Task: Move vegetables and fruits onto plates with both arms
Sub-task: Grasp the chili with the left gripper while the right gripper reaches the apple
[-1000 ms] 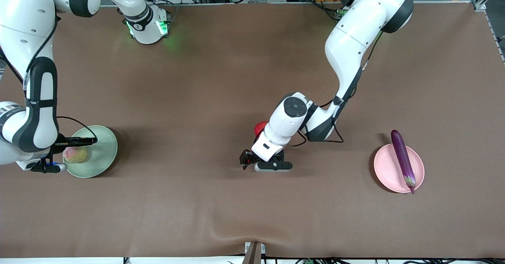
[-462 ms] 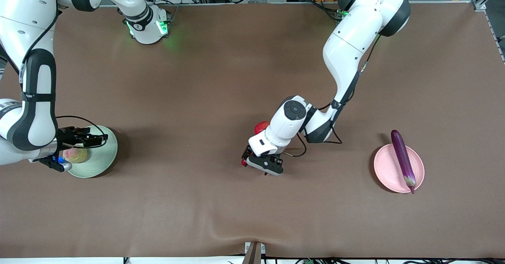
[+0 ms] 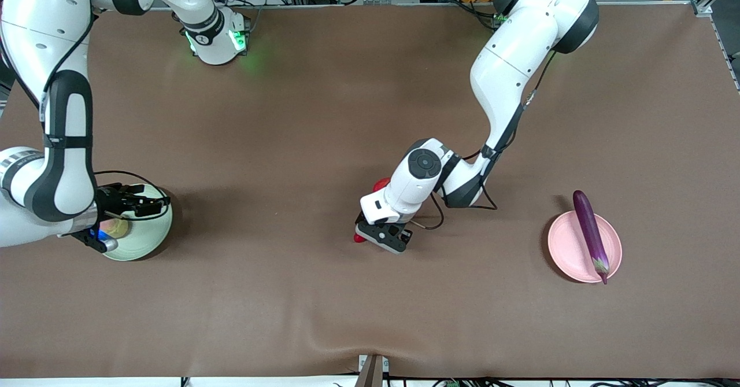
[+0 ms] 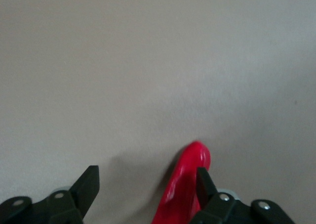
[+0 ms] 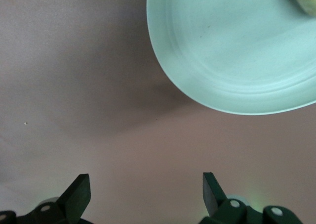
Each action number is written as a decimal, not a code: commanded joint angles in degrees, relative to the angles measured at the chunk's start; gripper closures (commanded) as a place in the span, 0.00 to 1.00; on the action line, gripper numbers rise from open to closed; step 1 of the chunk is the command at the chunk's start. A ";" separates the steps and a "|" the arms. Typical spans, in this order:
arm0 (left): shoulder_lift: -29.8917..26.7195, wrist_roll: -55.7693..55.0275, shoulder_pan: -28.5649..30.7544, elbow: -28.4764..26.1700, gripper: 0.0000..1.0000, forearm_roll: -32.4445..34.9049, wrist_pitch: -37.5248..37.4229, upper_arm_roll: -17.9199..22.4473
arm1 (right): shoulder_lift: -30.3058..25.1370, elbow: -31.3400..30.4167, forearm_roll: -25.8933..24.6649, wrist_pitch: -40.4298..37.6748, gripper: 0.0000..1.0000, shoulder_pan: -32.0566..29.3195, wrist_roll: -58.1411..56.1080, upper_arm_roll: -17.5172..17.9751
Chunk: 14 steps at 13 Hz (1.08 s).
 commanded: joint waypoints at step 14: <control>-5.30 9.65 2.91 -0.39 1.00 4.79 -8.93 0.25 | -2.13 -1.25 2.12 -1.72 0.00 2.96 5.01 0.01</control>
